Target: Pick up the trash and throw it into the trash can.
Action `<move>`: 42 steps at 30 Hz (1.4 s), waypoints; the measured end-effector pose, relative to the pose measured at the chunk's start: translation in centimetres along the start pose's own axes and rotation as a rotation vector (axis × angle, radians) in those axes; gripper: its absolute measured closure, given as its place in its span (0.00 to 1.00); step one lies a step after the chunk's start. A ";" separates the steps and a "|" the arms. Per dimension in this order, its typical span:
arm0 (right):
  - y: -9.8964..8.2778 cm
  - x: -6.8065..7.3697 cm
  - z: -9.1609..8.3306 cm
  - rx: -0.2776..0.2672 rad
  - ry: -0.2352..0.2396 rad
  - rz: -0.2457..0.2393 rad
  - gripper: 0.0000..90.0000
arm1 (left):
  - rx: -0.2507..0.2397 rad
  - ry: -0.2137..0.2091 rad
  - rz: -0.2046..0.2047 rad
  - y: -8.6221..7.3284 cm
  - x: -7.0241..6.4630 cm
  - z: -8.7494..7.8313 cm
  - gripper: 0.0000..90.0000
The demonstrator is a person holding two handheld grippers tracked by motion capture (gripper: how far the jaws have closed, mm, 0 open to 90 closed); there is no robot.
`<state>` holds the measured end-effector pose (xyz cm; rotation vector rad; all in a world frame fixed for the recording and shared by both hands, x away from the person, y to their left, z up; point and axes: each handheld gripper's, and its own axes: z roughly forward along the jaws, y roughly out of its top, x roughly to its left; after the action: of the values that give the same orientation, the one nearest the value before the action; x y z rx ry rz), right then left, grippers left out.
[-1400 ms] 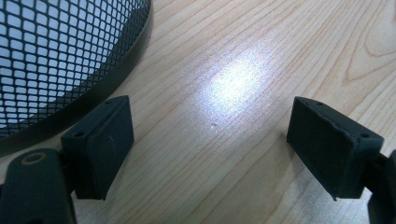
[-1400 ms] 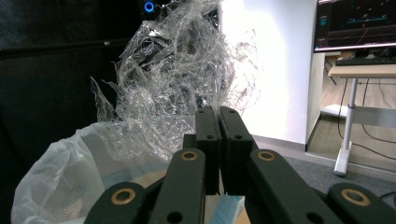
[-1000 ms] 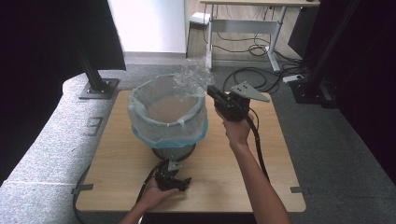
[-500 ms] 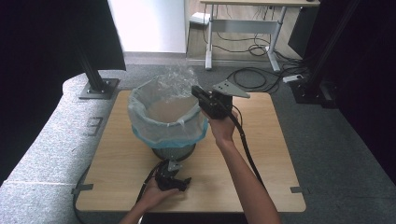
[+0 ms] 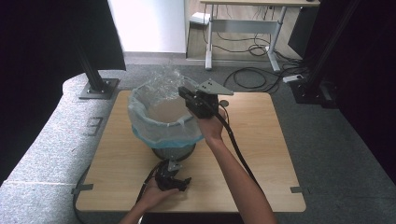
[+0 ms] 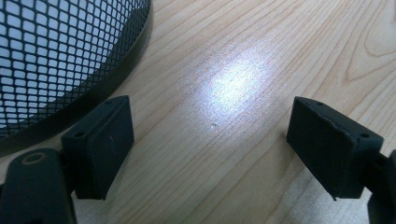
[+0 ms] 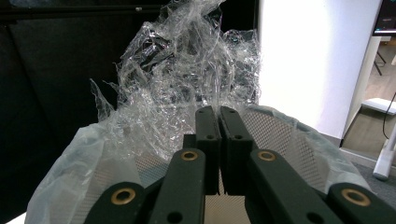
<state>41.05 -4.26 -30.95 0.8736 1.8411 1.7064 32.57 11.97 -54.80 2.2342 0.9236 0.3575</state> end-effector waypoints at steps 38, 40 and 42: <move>-1.2 -0.7 -0.5 0.075 -0.133 -0.148 0.35 | -0.001 0.000 -0.001 0.0 0.0 0.0 0.16; -1.3 -0.7 -1.1 0.073 -0.139 -0.162 0.34 | 0.000 0.000 -0.001 0.0 0.0 0.0 0.16; -1.4 -0.9 -1.9 0.070 -0.148 -0.173 0.34 | 0.000 0.000 -0.001 0.0 0.0 0.0 0.16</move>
<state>40.15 -6.21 -32.23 0.8193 1.8291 1.4421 32.56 11.96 -54.80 2.2332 0.9249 0.3572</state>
